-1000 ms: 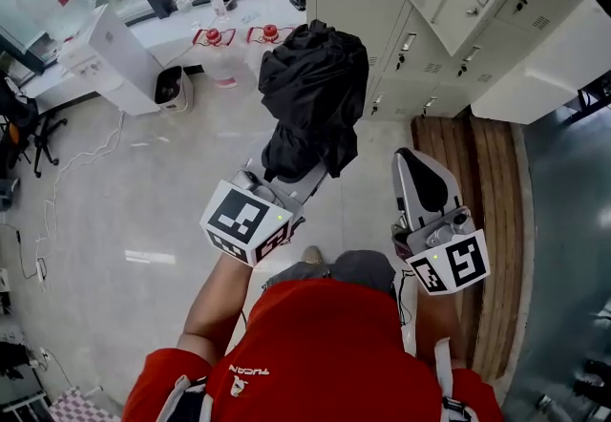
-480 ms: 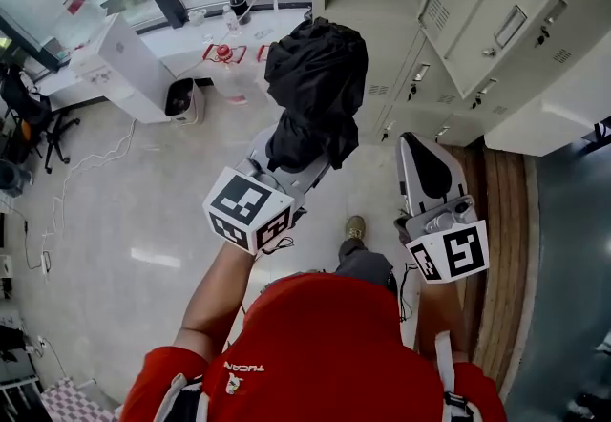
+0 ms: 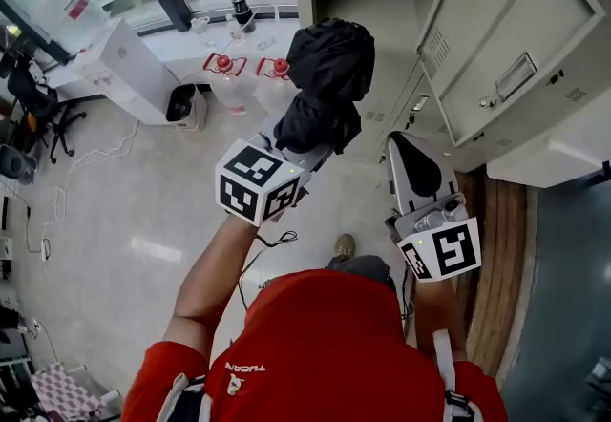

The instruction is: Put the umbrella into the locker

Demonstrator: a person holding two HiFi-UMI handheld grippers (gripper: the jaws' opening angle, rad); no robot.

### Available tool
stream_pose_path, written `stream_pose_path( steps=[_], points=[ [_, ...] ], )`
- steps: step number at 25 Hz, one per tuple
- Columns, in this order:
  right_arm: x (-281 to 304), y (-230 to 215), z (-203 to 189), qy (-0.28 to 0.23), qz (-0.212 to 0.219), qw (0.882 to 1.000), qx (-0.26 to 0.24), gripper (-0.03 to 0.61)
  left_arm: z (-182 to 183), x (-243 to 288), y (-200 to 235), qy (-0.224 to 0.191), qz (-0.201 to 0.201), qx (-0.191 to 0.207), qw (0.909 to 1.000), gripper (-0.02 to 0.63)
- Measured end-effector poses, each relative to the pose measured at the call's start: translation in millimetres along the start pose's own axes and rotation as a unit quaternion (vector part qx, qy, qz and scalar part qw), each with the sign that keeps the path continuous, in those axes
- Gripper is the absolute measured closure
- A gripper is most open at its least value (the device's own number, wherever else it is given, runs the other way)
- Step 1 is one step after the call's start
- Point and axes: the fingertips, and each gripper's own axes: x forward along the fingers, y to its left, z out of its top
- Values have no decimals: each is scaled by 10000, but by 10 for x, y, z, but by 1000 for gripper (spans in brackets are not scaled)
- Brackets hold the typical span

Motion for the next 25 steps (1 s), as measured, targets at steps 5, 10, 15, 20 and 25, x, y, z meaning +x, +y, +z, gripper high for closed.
stream_pose_path(
  steps=[5, 10, 15, 20, 25],
  points=[
    [143, -335, -76, -22, 103, 9999, 117, 575, 127, 388, 198, 247, 104, -140, 9995, 419],
    [256, -558, -134, -15, 150, 9997, 190, 575, 243, 672, 387, 620, 230, -140, 9977, 419],
    [404, -698, -227, -17, 67, 9997, 224, 575, 198, 1004, 645, 1154, 208, -206, 9929, 419],
    [511, -757, -214, -104, 28, 9997, 219, 575, 254, 1375, 845, 1633, -48, -365, 9859, 419],
    [528, -806, -204, -194, -35, 9994, 297, 575, 234, 1650, 989, 2124, -106, -529, 9757, 419]
  ],
)
